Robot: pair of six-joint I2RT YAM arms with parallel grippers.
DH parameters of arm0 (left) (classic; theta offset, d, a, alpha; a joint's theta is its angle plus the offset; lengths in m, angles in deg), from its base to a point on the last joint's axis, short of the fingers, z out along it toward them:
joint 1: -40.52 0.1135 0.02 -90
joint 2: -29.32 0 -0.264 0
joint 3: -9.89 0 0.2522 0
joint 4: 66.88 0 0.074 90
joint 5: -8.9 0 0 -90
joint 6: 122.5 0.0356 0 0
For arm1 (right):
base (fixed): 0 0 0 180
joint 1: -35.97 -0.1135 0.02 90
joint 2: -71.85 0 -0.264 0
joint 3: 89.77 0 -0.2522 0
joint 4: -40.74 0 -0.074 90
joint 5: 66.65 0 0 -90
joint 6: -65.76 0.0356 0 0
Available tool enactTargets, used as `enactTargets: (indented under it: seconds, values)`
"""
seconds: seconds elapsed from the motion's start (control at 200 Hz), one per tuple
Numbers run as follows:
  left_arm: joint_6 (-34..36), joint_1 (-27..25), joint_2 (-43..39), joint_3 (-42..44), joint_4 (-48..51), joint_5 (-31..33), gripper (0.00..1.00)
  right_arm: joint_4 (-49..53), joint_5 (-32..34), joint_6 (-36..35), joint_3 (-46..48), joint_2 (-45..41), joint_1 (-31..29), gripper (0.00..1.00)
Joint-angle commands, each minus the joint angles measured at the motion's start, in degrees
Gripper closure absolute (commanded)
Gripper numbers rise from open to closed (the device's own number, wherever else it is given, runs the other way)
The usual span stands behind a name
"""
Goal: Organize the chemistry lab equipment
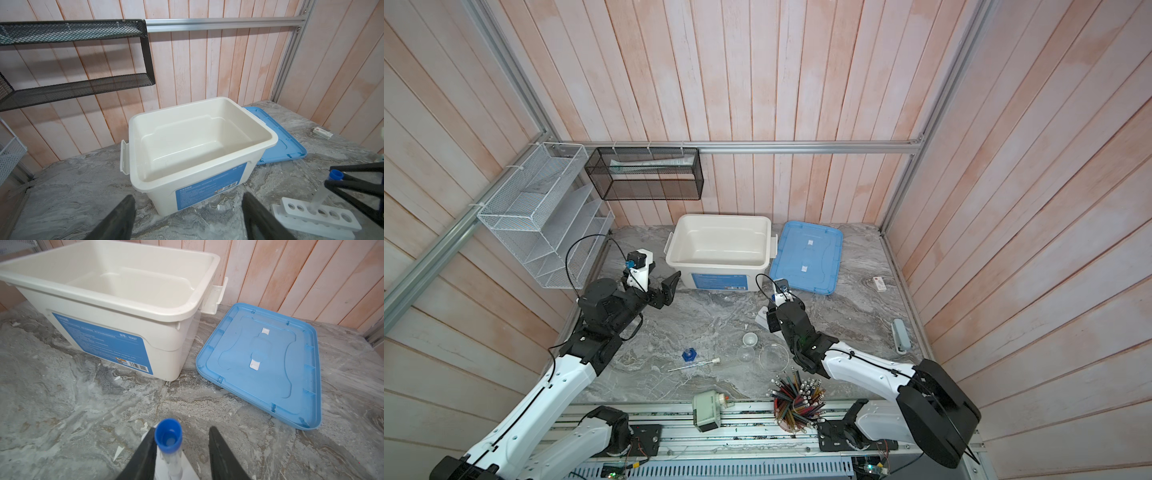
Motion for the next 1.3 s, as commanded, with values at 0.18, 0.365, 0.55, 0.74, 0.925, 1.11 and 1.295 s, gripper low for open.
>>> enactTargets:
  seconds: [0.18, 0.365, 0.55, 0.74, 0.925, 1.11, 1.295]
  values:
    - [9.10, -1.03, -5.75, -4.07, 17.64, -9.66, 0.22, 10.32, 2.10, -6.31, -9.01, -8.89, -0.07, 0.52]
    - [16.62, -3.54, -6.83, -5.69, 31.55, -10.72, 0.26, 17.04, 1.86, -9.42, -15.31, -10.01, 0.75, 0.52]
    - [18.72, -4.66, -7.21, -3.57, 35.37, -5.47, 0.27, 18.94, 0.72, -9.29, -15.72, -12.49, 2.12, 0.52]
    - [14.04, -4.66, -11.08, 1.59, 31.95, -3.37, 0.28, 17.98, -0.49, -8.22, -12.47, -15.16, 3.26, 0.52]
    - [19.68, -5.30, -11.56, 3.06, 35.79, -9.49, 0.29, 17.48, -1.45, -8.13, -11.07, -15.48, 4.51, 0.52]
    - [26.44, -9.26, -8.81, 0.59, 42.24, -9.20, 0.31, 16.98, -1.84, -6.78, -9.46, -15.83, 5.06, 0.53]
    - [32.00, -13.90, -4.73, -0.03, 48.21, -4.96, 0.35, 16.81, -1.61, -5.48, -7.51, -17.00, 5.38, 0.53]
